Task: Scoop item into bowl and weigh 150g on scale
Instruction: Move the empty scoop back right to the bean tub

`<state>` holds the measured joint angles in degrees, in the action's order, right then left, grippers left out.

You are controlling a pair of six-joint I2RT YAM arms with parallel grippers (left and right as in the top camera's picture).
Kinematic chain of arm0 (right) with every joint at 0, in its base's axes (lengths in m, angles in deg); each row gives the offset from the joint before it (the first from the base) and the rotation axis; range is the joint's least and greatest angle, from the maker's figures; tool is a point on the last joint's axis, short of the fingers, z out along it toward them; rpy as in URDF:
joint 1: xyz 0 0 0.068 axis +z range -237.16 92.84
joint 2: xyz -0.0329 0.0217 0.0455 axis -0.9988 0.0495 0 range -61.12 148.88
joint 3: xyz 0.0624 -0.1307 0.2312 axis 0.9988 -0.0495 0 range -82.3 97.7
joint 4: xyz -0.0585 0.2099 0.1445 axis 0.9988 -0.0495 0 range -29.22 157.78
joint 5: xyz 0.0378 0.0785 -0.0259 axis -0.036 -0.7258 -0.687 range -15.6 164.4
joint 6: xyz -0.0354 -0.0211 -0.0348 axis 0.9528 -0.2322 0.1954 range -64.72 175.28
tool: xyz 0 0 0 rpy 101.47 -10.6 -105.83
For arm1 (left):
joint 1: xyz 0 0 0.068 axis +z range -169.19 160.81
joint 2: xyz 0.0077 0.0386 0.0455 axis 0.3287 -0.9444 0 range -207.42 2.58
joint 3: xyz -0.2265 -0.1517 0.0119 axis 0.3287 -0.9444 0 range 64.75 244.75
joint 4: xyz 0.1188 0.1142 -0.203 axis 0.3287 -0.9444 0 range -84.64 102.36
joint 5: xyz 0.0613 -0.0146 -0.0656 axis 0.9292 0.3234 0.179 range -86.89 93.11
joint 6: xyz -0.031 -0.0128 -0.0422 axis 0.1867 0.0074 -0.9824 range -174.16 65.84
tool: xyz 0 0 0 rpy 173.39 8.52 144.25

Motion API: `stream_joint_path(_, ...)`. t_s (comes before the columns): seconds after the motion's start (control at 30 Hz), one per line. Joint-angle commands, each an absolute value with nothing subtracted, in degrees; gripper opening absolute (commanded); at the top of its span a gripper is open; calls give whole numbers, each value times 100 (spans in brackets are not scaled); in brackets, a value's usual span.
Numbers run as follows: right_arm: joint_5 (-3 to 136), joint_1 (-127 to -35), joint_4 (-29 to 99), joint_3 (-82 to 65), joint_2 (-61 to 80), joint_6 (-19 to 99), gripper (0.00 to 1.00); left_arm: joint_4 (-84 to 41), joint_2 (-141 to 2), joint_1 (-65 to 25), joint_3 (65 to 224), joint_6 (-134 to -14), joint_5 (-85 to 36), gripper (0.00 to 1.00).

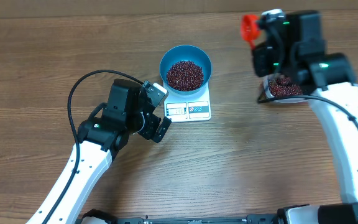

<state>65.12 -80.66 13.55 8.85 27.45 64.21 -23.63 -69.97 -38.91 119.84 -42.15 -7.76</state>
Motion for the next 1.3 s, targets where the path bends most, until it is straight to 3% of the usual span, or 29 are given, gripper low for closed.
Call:
stream_joint_path(0.0,5957,-8584,1125,1045,2614,6207,4,-2359,-7028,-3872,11965,-4281,-739,100)
stream_joint_path(0.37,6438,-9791,321,1014,2682,6218,4,-2359,-7028,-3872,11965,-4281,-739,99)
stream_joint_path(1.27,7052,-9850,80,689,2933,6312,4,-2359,-7028,-3872,11965,-4281,-739,100)
